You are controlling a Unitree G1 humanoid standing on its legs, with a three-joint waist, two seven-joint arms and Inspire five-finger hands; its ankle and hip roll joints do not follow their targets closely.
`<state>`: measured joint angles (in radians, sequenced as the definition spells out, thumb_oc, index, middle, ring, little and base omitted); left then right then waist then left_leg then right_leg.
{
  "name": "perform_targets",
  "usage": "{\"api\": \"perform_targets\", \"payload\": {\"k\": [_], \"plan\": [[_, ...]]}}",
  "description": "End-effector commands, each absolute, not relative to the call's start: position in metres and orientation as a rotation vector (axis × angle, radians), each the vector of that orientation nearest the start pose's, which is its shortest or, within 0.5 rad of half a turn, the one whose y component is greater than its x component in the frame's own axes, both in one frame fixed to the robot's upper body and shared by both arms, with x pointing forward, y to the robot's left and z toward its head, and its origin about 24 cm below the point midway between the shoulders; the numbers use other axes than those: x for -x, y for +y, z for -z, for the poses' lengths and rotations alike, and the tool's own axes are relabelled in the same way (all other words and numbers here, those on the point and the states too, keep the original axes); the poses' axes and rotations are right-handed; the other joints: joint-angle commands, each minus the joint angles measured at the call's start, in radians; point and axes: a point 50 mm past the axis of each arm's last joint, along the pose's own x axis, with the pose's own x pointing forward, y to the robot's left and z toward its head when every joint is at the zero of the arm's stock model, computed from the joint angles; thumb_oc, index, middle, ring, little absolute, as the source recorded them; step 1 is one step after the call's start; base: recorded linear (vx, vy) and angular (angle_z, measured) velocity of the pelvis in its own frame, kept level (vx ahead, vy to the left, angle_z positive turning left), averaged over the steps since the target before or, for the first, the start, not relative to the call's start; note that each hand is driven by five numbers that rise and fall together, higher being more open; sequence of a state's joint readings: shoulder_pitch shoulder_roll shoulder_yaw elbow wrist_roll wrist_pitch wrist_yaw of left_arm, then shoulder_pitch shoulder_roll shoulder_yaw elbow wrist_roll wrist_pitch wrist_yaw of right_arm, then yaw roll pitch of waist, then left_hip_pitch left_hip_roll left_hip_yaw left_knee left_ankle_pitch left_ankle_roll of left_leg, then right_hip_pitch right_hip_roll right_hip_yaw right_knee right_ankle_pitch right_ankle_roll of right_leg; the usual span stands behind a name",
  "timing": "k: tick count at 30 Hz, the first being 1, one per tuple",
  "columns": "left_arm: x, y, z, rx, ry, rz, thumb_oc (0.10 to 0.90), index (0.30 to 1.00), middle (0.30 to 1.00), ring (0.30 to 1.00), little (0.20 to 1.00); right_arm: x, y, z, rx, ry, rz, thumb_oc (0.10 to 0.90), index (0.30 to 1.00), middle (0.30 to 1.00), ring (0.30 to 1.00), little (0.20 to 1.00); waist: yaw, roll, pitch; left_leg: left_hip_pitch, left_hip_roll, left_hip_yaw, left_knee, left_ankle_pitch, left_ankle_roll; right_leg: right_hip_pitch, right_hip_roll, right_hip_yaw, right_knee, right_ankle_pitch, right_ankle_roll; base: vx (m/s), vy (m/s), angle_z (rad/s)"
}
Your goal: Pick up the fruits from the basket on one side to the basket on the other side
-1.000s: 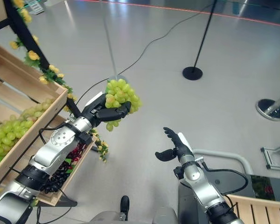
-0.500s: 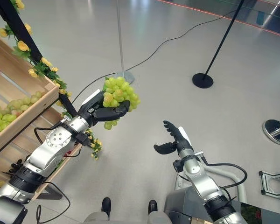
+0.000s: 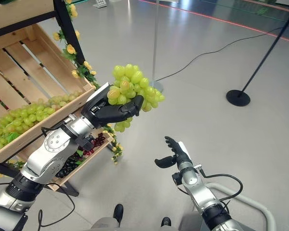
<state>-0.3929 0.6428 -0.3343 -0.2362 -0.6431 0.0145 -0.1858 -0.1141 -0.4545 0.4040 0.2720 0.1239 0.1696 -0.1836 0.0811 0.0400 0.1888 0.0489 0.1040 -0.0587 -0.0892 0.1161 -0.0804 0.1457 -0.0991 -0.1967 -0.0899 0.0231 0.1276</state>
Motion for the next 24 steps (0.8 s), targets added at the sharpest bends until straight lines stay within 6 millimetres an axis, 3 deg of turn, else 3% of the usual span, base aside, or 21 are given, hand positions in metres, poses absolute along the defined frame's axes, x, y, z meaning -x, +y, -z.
{"api": "perform_targets", "payload": {"k": [1,5,7,8,9,11,12,13,14,15,17,18,19,20,21,24], "plan": [[-0.273,0.136,-0.221,0.017,-0.588,0.695,0.400,0.300,0.300,0.300,0.300,-0.271,-0.176,-0.008,0.467,0.222,-0.052,0.800,0.900,0.900,0.900,0.900,0.023,-0.039,-0.093,0.018,0.003,0.005,0.002,-0.049,-0.021,0.027,-0.024,-0.034,0.004,-0.012,-0.013,0.01,-0.044,0.16],[-0.275,0.136,-0.209,0.027,-0.528,0.707,0.400,0.300,0.300,0.300,0.300,-0.278,-0.177,-0.016,0.476,0.185,-0.052,0.800,0.900,0.900,0.900,0.900,0.026,-0.041,-0.094,0.030,0.000,-0.012,0.002,-0.047,-0.013,0.020,-0.009,-0.018,0.065,-0.052,-0.023,0.02,-0.043,0.07],[-0.276,0.133,-0.207,0.013,-0.523,0.744,0.400,0.300,0.300,0.300,0.300,-0.277,-0.187,-0.027,0.471,0.148,-0.020,0.800,0.900,0.900,0.900,0.900,0.004,-0.041,-0.075,-0.023,-0.017,-0.080,0.096,-0.051,0.007,-0.039,-0.007,0.070,0.240,-0.105,-0.030,-0.01,-0.061,0.11],[-0.276,0.133,-0.205,0.015,-0.519,0.774,0.400,0.300,0.300,0.300,0.300,-0.275,-0.194,-0.031,0.462,0.128,0.013,0.800,0.900,0.900,0.900,0.900,-0.017,-0.045,-0.055,-0.060,-0.023,-0.107,0.139,-0.057,0.013,-0.072,0.019,0.129,0.273,-0.119,-0.046,-0.05,-0.144,0.70],[-0.279,0.135,-0.198,0.025,-0.511,0.793,0.400,0.300,0.300,0.300,0.300,-0.274,-0.198,-0.028,0.456,0.133,0.045,0.800,0.900,0.900,0.900,0.900,-0.027,-0.048,-0.041,-0.076,-0.021,-0.104,0.134,-0.050,0.010,-0.069,0.034,0.134,0.249,-0.117,-0.066,-0.10,-0.142,1.26],[-0.282,0.132,-0.185,0.045,-0.493,0.778,0.400,0.300,0.300,0.300,0.300,-0.274,-0.202,-0.023,0.442,0.159,0.037,0.800,0.900,0.900,0.900,0.900,-0.029,-0.052,-0.028,-0.070,-0.007,-0.093,0.082,0.012,-0.002,-0.051,0.030,0.121,0.198,-0.077,-0.055,-0.13,-0.031,1.35],[-0.280,0.126,-0.181,0.058,-0.496,0.777,0.400,0.300,0.300,0.300,0.300,-0.276,-0.205,-0.025,0.433,0.152,0.027,0.800,0.900,0.900,0.900,0.900,-0.033,-0.050,-0.016,-0.086,0.003,-0.103,0.043,0.103,-0.021,-0.033,0.053,0.166,0.138,-0.042,-0.050,-0.18,0.056,0.70],[-0.281,0.125,-0.183,0.051,-0.509,0.776,0.400,0.300,0.300,0.300,0.300,-0.277,-0.212,-0.029,0.452,0.135,0.024,0.800,0.900,0.900,0.900,0.900,-0.041,-0.057,-0.013,-0.100,0.007,-0.069,0.056,0.084,-0.025,-0.023,0.046,0.165,0.103,-0.031,-0.051,-0.25,0.071,0.49],[-0.282,0.125,-0.182,0.056,-0.519,0.798,0.400,0.300,0.300,0.300,0.300,-0.276,-0.220,-0.030,0.461,0.132,0.047,0.800,0.900,0.900,0.900,0.900,-0.065,-0.067,-0.022,-0.105,0.034,0.034,0.116,0.073,-0.030,-0.028,0.033,0.134,0.084,-0.016,-0.051,-0.26,0.112,0.62],[-0.283,0.125,-0.183,0.071,-0.527,0.816,0.400,0.300,0.300,0.300,0.300,-0.274,-0.227,-0.033,0.469,0.128,0.069,0.800,0.900,0.900,0.900,0.900,-0.086,-0.076,-0.031,-0.097,0.047,0.073,0.166,0.060,-0.030,-0.034,0.022,0.114,0.069,-0.005,-0.054,-0.23,0.105,0.67],[-0.283,0.126,-0.183,0.093,-0.526,0.807,0.400,0.300,0.300,0.300,0.300,-0.273,-0.237,-0.037,0.474,0.128,0.088,0.800,0.900,0.900,0.900,0.900,-0.106,-0.092,-0.037,-0.097,0.014,0.068,0.315,0.003,-0.023,-0.047,0.004,0.103,0.058,0.007,-0.057,-0.18,0.135,0.74],[-0.282,0.125,-0.181,0.106,-0.517,0.793,0.400,0.300,0.300,0.300,0.300,-0.272,-0.238,-0.036,0.465,0.130,0.087,0.800,0.900,0.900,0.900,0.900,-0.115,-0.086,-0.039,-0.074,-0.008,0.067,0.300,-0.040,-0.008,-0.058,0.004,0.110,0.067,0.006,-0.053,-0.11,0.199,0.50],[-0.283,0.123,-0.181,0.103,-0.510,0.790,0.400,0.300,0.300,0.300,0.300,-0.270,-0.238,-0.034,0.450,0.133,0.088,0.800,0.900,0.900,0.900,0.900,-0.136,-0.070,-0.051,-0.009,-0.014,0.099,0.193,-0.083,0.006,-0.065,0.013,0.109,0.071,0.005,-0.044,-0.04,0.222,0.21],[-0.284,0.121,-0.182,0.091,-0.511,0.800,0.400,0.300,0.300,0.300,0.300,-0.266,-0.238,-0.031,0.447,0.138,0.099,0.800,0.900,0.900,0.900,0.900,-0.153,-0.057,-0.059,0.039,0.002,0.148,0.088,-0.080,0.006,-0.062,0.018,0.100,0.070,0.000,-0.038,-0.04,0.249,0.31],[-0.288,0.117,-0.187,0.089,-0.502,0.831,0.400,0.300,0.300,0.300,0.300,-0.258,-0.237,-0.021,0.434,0.165,0.134,0.800,0.900,0.900,0.900,0.900,-0.168,-0.048,-0.084,0.056,-0.005,0.136,0.002,-0.073,0.002,-0.061,0.017,0.093,0.053,0.013,-0.027,-0.05,0.178,0.33],[-0.285,0.111,-0.195,0.066,-0.513,0.868,0.400,0.300,0.300,0.300,0.300,-0.253,-0.233,-0.014,0.400,0.193,0.162,0.800,0.900,0.900,0.900,0.900,-0.158,-0.044,-0.093,0.064,-0.040,0.070,0.002,-0.104,0.018,-0.074,0.003,0.108,0.058,0.013,-0.006,-0.05,0.098,0.32]]}}
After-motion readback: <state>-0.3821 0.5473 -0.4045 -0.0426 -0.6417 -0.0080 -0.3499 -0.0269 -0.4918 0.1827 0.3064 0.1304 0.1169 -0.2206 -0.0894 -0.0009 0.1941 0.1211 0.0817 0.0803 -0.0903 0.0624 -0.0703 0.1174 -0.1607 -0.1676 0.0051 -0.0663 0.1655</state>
